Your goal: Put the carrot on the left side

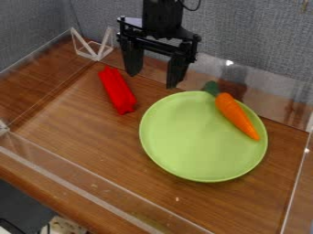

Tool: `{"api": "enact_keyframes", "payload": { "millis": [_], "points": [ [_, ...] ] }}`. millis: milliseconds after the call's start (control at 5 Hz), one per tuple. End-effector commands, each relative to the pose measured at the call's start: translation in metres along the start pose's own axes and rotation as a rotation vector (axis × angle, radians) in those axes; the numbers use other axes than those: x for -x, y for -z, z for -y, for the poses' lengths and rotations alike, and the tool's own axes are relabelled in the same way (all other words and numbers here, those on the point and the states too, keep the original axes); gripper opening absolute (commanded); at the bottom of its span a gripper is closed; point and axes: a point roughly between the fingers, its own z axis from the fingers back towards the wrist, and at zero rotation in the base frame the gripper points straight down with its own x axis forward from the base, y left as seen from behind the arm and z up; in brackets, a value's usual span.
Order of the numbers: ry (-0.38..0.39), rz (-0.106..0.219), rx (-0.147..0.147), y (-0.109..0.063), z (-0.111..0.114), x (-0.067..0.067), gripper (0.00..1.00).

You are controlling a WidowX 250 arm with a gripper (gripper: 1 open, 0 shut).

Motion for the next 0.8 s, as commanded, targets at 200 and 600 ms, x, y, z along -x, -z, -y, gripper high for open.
{"api": "enact_keyframes", "payload": {
  "millis": [200,600],
  "points": [
    [-0.172,0.025,0.042,0.027,0.070,-0.033,1.00],
    [-0.253,0.081,0.078,0.054,0.097,-0.070,1.00]
  ]
}}
